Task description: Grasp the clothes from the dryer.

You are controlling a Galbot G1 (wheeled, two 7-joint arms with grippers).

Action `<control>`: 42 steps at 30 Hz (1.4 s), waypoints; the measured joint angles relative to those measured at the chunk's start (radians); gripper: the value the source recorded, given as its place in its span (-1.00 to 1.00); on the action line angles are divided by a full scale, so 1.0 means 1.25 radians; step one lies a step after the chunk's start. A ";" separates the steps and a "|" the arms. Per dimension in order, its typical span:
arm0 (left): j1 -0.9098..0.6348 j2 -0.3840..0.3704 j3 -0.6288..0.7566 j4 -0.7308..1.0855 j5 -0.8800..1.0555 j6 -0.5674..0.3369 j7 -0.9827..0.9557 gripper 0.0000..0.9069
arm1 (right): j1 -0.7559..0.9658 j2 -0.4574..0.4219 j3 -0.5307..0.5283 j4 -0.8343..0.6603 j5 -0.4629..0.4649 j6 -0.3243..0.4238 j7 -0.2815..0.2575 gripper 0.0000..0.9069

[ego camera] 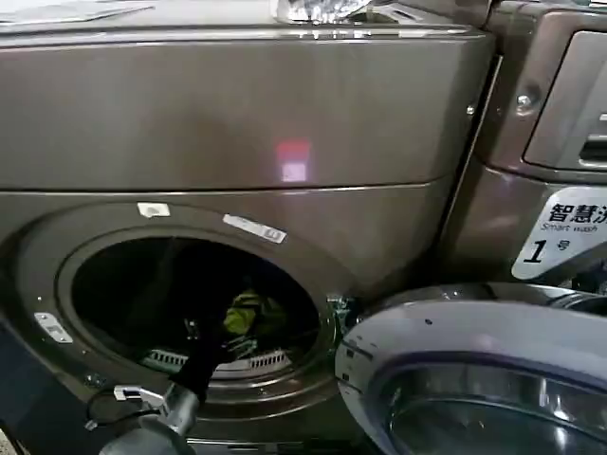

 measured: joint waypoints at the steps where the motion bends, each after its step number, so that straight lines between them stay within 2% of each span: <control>1: -0.012 -0.001 -0.001 0.006 0.033 -0.011 0.015 1.00 | -0.002 0.002 0.003 0.002 -0.001 -0.001 0.000 1.00; 11: -0.133 -0.012 -0.016 0.055 0.260 -0.058 0.253 1.00 | -0.019 0.013 0.027 0.001 -0.003 -0.004 -0.002 1.00; 24: -0.285 -0.022 -0.038 0.142 0.368 -0.109 0.662 1.00 | -0.026 0.015 0.021 0.014 0.000 -0.009 -0.004 1.00; 32: -0.377 -0.004 -0.018 0.246 0.412 -0.153 0.767 1.00 | -0.028 0.019 0.012 0.025 0.007 -0.010 -0.008 1.00; 42: -0.468 0.013 0.032 0.372 0.439 -0.174 0.819 1.00 | -0.025 0.022 -0.001 0.031 0.014 -0.008 -0.015 1.00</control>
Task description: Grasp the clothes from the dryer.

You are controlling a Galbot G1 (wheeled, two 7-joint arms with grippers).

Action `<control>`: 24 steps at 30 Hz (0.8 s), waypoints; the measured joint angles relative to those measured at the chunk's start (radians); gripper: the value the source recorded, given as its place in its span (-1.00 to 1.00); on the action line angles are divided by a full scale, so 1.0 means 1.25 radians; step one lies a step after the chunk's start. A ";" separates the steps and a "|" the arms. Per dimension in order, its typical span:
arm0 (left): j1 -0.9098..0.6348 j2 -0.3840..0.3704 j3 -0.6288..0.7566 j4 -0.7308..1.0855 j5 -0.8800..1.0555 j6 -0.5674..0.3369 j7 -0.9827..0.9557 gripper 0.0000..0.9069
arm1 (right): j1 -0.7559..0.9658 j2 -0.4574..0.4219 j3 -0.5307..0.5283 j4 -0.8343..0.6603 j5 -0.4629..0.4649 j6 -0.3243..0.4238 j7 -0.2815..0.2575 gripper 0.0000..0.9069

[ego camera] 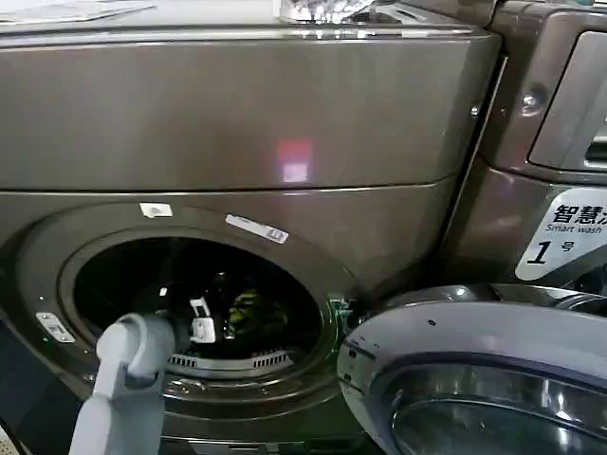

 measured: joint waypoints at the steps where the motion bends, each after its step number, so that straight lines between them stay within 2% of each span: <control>1: -0.007 0.000 0.005 0.010 0.005 -0.002 0.003 1.00 | 0.001 0.000 -0.002 0.001 0.000 0.000 0.000 1.00; 13: -0.059 0.018 0.058 0.090 0.034 -0.022 0.023 1.00 | 0.008 0.001 -0.017 0.001 -0.001 0.004 -0.005 1.00; 24: -0.057 0.053 0.094 0.108 -0.046 -0.011 0.030 1.00 | 0.004 0.002 -0.016 0.012 0.009 0.003 -0.010 1.00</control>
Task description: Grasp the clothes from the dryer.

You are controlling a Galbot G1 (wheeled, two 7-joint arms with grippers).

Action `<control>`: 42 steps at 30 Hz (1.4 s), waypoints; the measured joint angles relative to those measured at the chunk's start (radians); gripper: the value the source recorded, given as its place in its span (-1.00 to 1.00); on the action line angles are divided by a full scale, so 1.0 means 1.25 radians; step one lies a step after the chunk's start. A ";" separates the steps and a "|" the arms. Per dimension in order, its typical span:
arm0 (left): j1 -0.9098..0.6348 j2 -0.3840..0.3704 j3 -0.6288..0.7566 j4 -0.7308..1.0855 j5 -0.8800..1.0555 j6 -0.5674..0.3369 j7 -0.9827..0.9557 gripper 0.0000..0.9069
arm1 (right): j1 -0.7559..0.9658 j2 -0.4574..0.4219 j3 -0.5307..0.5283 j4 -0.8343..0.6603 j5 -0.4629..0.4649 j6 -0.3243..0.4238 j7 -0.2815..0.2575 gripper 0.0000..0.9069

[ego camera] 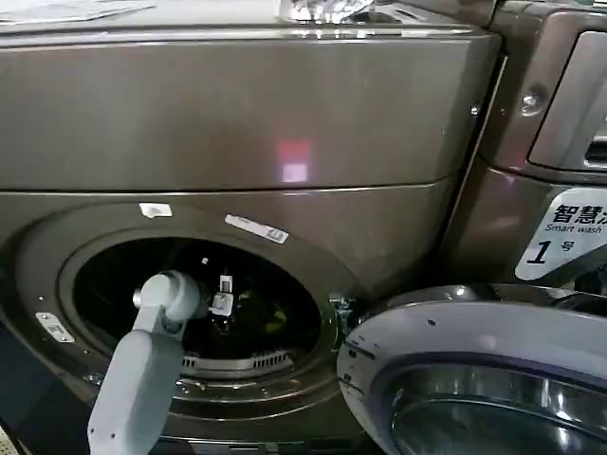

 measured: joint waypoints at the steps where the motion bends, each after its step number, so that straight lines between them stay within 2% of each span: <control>1: 0.001 0.003 0.002 0.002 -0.010 0.002 0.000 1.00 | 0.000 0.000 0.000 0.002 0.002 0.000 -0.001 1.00; 12: 0.000 0.018 0.010 0.045 -0.052 0.017 0.000 1.00 | 0.006 -0.001 -0.015 0.013 0.011 0.000 -0.009 1.00; 34: -0.006 0.002 0.004 0.110 -0.006 0.022 -0.005 0.98 | 0.005 -0.002 -0.019 0.015 0.023 0.009 -0.018 1.00; 36: -0.003 0.000 0.003 0.110 -0.005 0.025 -0.005 0.66 | 0.005 -0.003 -0.019 0.015 0.023 0.009 -0.018 1.00; 37: -0.002 0.000 0.003 0.110 -0.005 0.026 -0.004 0.23 | 0.005 -0.003 -0.019 0.015 0.023 0.009 -0.018 1.00; 39: -0.001 0.000 0.002 0.111 -0.005 0.029 -0.004 -0.15 | 0.005 -0.003 -0.019 0.015 0.023 0.010 -0.019 1.00; 42: 0.000 0.002 0.000 0.113 -0.007 0.030 -0.003 -0.45 | 0.004 -0.003 -0.017 0.014 0.024 0.011 -0.019 1.00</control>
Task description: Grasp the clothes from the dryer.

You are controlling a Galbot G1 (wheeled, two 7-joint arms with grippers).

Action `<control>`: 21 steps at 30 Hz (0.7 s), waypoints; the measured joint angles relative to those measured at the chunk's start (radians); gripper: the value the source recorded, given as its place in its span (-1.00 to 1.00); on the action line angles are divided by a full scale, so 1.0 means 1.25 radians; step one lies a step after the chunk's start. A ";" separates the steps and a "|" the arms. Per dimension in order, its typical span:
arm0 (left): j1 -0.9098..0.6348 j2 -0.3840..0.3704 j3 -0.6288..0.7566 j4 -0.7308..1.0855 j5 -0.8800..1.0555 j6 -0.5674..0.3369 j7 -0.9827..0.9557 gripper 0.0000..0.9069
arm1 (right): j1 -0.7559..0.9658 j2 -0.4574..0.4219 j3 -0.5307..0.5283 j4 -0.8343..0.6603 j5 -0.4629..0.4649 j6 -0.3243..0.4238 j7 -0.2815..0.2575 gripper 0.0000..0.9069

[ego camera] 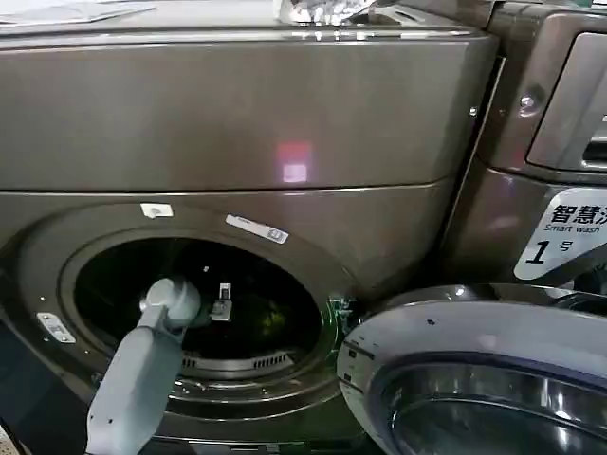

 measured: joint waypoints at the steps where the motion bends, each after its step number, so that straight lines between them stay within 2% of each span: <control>1: 0.001 0.000 -0.001 0.000 0.000 0.000 0.000 -0.52 | 0.000 0.000 0.000 0.000 0.000 0.000 0.000 1.00; 13: 0.010 -0.001 -0.004 0.000 -0.007 0.004 -0.003 -0.70 | -0.003 -0.001 0.004 -0.002 0.001 0.001 -0.001 1.00; 21: 0.014 0.002 -0.009 -0.010 -0.008 0.004 -0.003 -0.72 | -0.002 -0.001 0.003 -0.002 0.001 0.001 -0.001 1.00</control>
